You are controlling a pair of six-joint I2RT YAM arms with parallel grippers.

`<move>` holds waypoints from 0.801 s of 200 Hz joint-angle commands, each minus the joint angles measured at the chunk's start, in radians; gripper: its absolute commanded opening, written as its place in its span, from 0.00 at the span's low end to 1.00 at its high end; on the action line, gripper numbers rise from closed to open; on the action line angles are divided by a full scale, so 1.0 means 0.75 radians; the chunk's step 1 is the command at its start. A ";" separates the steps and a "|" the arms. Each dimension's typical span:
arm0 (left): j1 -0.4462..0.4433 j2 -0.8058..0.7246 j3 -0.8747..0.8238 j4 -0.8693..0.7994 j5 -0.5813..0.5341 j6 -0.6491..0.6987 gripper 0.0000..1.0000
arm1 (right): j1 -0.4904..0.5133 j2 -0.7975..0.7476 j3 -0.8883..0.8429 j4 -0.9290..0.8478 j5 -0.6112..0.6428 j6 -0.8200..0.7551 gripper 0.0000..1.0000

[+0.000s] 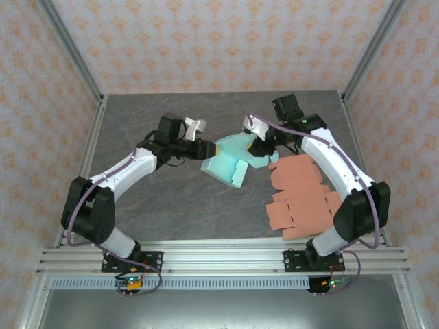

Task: Fold the paper box

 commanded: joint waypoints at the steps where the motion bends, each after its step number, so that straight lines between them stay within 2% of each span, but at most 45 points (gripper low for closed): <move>1: -0.007 0.007 0.031 0.151 -0.020 -0.135 0.31 | -0.069 -0.131 -0.124 0.366 -0.079 0.374 0.48; 6: -0.007 0.012 0.033 0.174 -0.033 -0.168 0.31 | -0.082 -0.163 -0.163 0.451 -0.084 0.455 0.53; 29: 0.004 0.039 0.042 0.269 -0.117 -0.329 0.31 | -0.144 -0.313 -0.352 0.817 -0.029 0.806 0.57; 32: 0.006 0.043 0.047 0.276 -0.127 -0.347 0.31 | -0.150 -0.335 -0.372 0.852 0.006 0.849 0.63; 36: 0.010 0.049 0.053 0.281 -0.140 -0.373 0.31 | -0.159 -0.360 -0.401 0.895 0.054 0.901 0.65; 42: 0.015 0.060 0.059 0.286 -0.158 -0.412 0.31 | -0.174 -0.401 -0.442 0.950 0.125 0.987 0.78; 58: 0.021 0.082 0.071 0.329 -0.176 -0.489 0.31 | -0.233 -0.490 -0.520 1.048 0.241 1.210 0.84; 77: 0.025 0.076 0.080 0.324 -0.241 -0.506 0.31 | -0.263 -0.546 -0.547 0.984 0.422 1.393 0.82; 85: 0.027 0.071 0.083 0.320 -0.259 -0.505 0.31 | -0.264 -0.554 -0.556 0.943 0.424 1.448 0.81; 96: 0.028 0.060 0.090 0.323 -0.279 -0.510 0.31 | -0.263 -0.549 -0.574 0.909 0.363 1.533 0.74; 112: 0.027 0.062 0.094 0.357 -0.268 -0.521 0.31 | -0.259 -0.528 -0.634 0.928 0.169 1.580 0.66; 135: 0.028 0.080 0.114 0.355 -0.258 -0.548 0.31 | -0.219 -0.461 -0.667 0.873 -0.023 1.525 0.55; 160: 0.028 0.095 0.104 0.399 -0.258 -0.624 0.31 | -0.101 -0.350 -0.669 0.794 0.003 1.418 0.54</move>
